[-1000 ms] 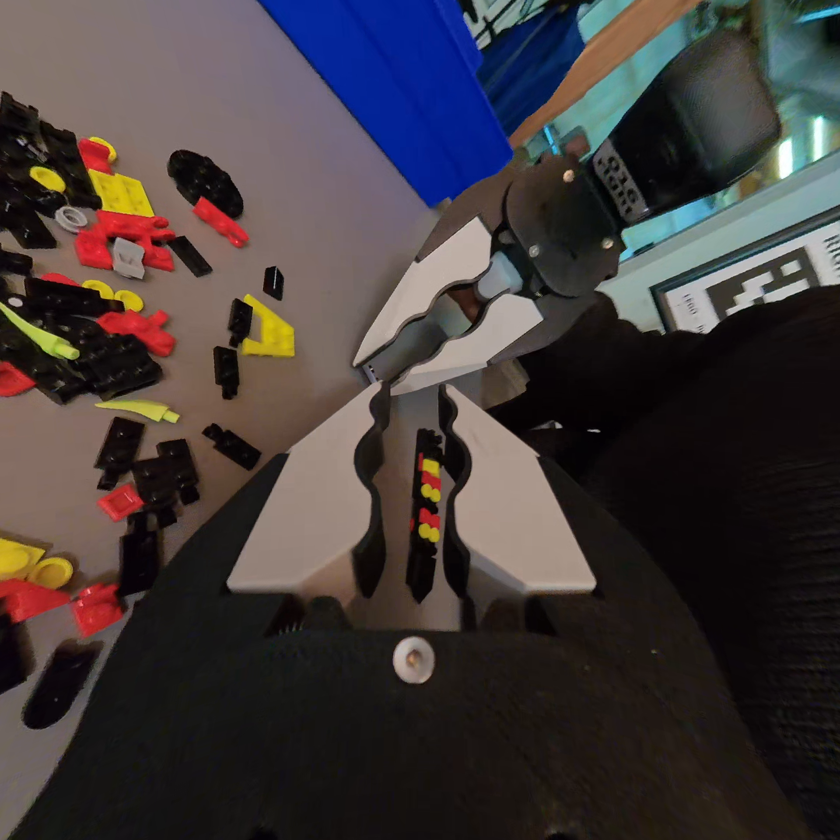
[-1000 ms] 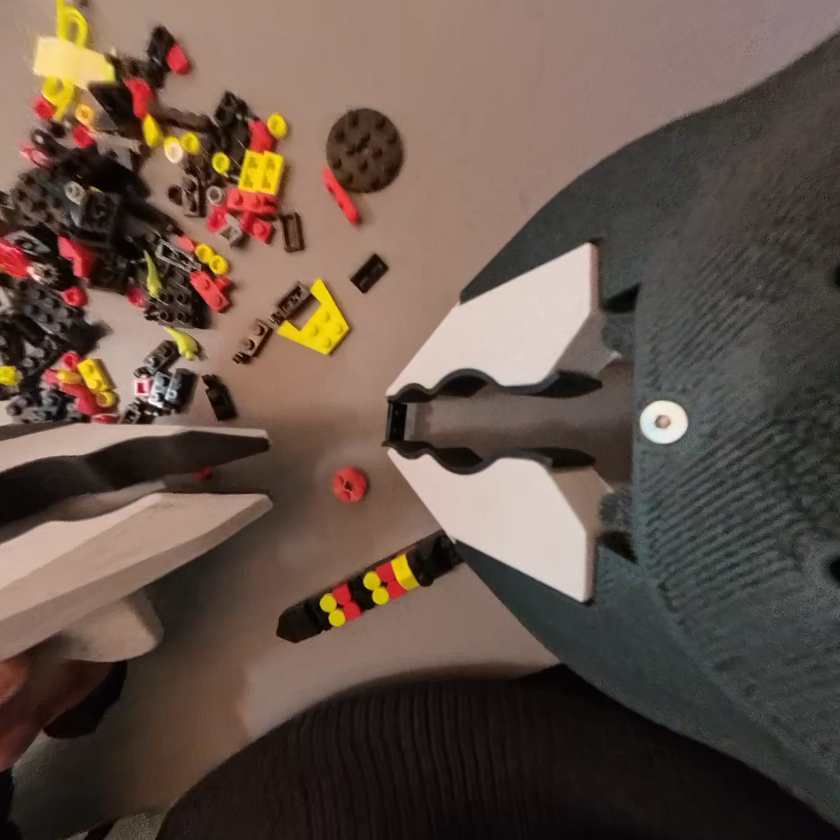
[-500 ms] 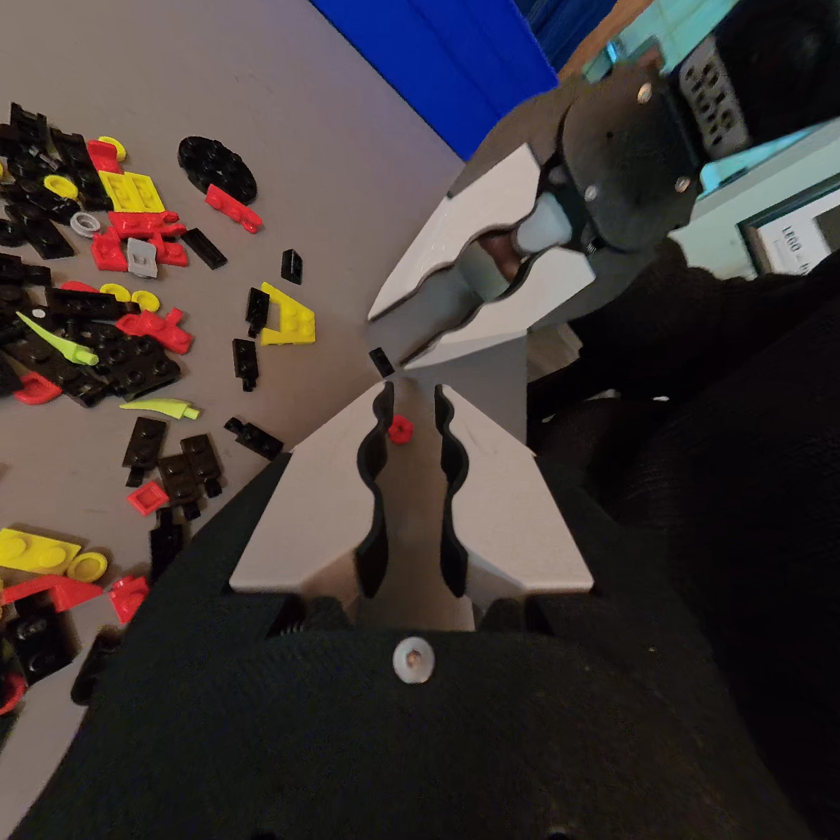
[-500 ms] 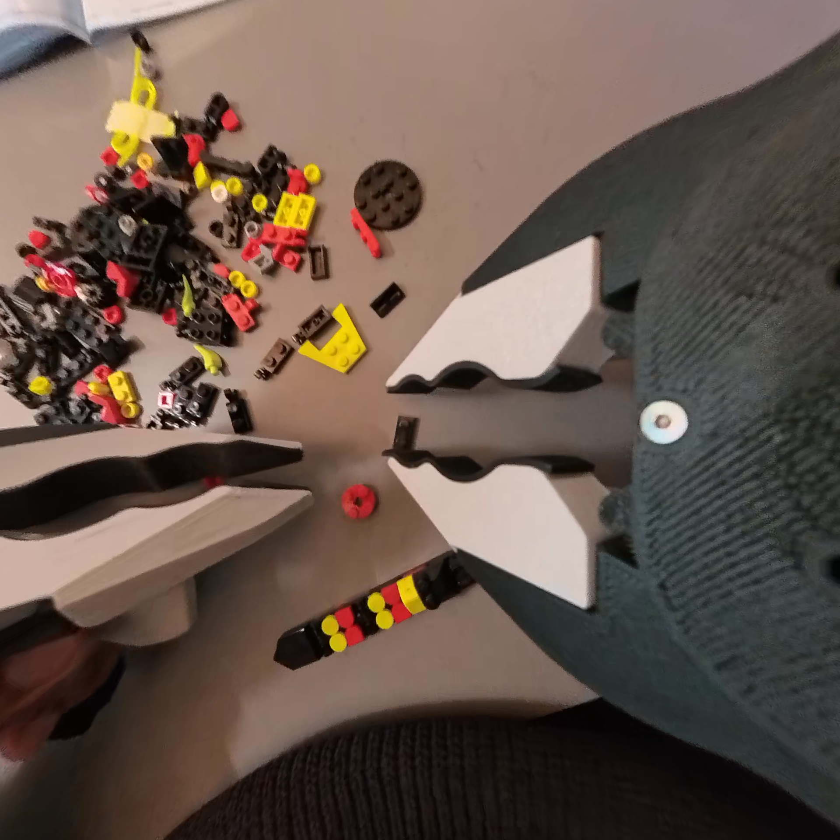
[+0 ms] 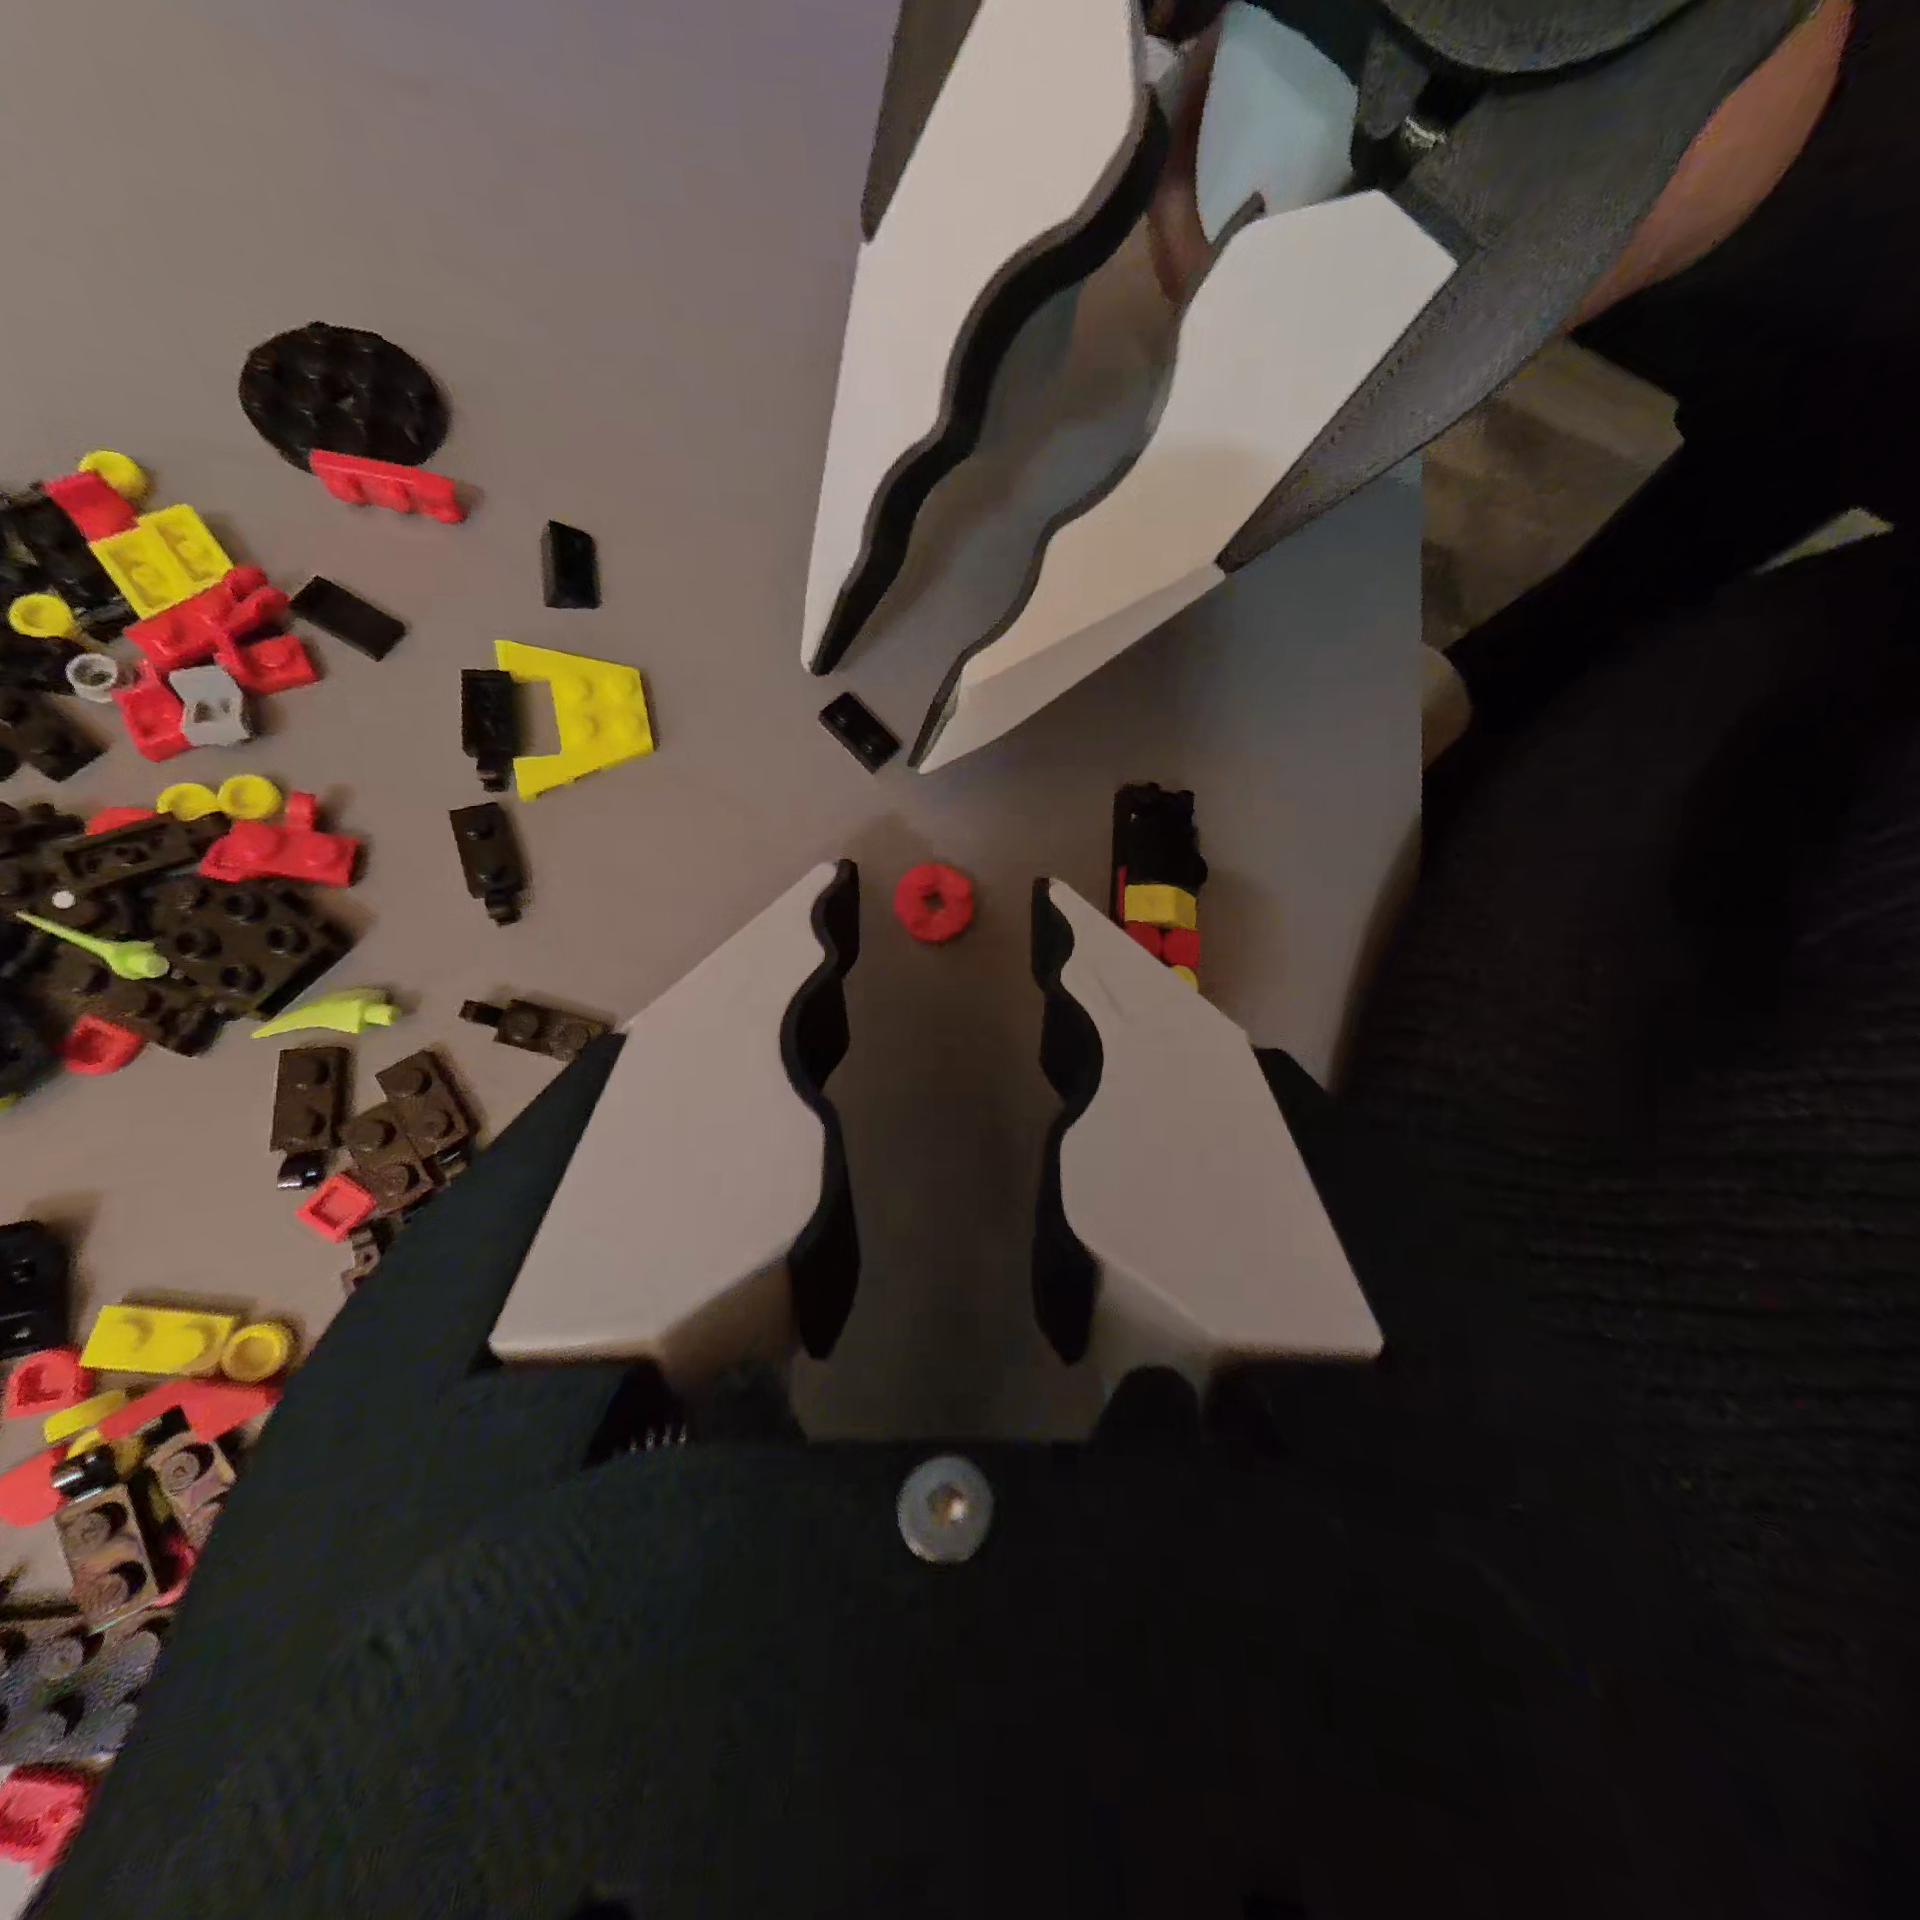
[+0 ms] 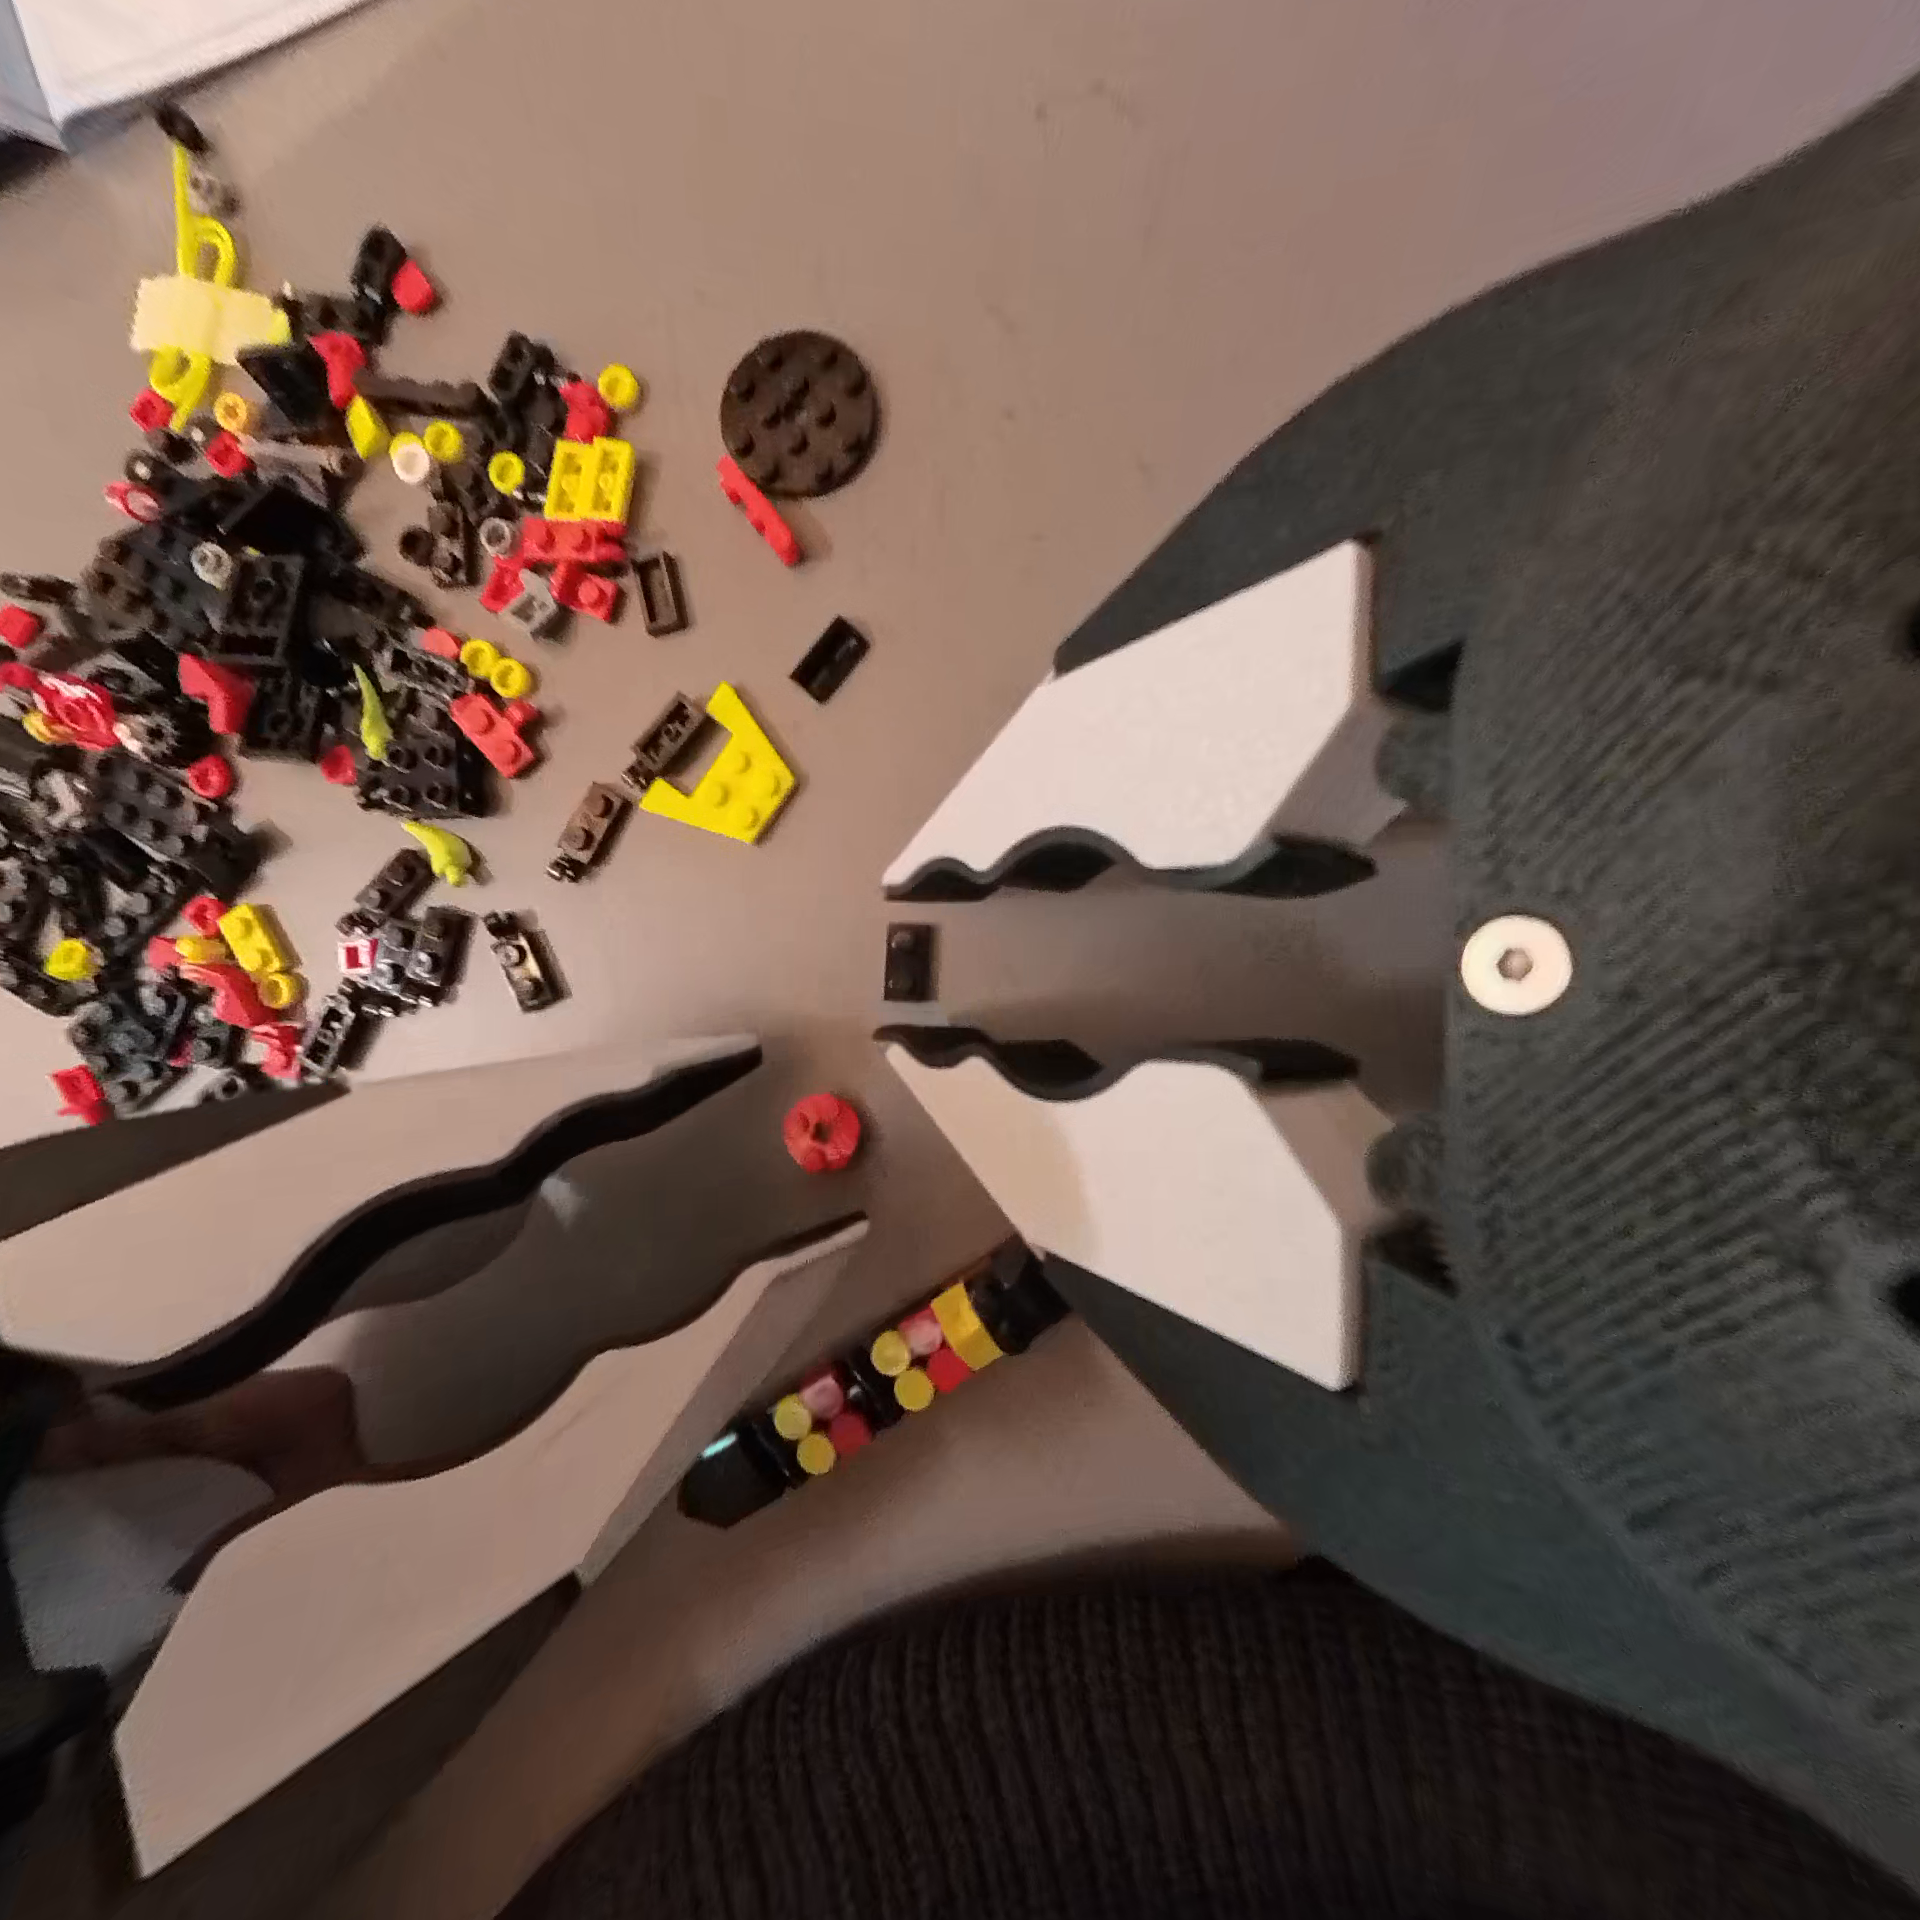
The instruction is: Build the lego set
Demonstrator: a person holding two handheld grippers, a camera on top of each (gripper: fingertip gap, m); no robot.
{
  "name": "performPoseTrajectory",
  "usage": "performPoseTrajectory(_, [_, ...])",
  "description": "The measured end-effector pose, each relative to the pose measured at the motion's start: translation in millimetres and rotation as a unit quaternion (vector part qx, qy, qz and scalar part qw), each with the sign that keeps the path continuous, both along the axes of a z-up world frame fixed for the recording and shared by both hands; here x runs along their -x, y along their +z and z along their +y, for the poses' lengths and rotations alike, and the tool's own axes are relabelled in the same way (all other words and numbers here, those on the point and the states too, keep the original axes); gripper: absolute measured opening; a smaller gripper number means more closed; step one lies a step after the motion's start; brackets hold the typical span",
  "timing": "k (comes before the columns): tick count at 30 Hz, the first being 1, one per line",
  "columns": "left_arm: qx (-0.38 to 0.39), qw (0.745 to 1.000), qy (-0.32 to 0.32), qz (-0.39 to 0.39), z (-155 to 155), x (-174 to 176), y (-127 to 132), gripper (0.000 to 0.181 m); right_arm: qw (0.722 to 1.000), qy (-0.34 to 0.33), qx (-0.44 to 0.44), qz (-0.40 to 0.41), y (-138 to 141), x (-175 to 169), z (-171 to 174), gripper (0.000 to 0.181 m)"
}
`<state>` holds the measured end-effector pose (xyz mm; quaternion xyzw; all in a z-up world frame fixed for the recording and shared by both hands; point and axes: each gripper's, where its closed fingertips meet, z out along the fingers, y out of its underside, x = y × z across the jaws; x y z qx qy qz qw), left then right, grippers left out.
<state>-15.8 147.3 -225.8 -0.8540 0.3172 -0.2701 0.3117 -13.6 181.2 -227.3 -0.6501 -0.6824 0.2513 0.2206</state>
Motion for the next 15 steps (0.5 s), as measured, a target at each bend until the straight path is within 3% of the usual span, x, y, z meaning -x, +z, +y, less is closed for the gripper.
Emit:
performPoseTrajectory(4, [-0.030,0.999,-0.006,0.030,0.4,-0.9,2.8,0.020,1.000,0.002,0.012,0.000,-1.8,1.1,0.2,0.021])
performPoseTrajectory(15, [-0.032,0.998,-0.010,0.059,-0.6,2.3,-6.3,0.016,1.000,0.006,0.023,-0.003,-4.4,-0.4,0.0,0.017])
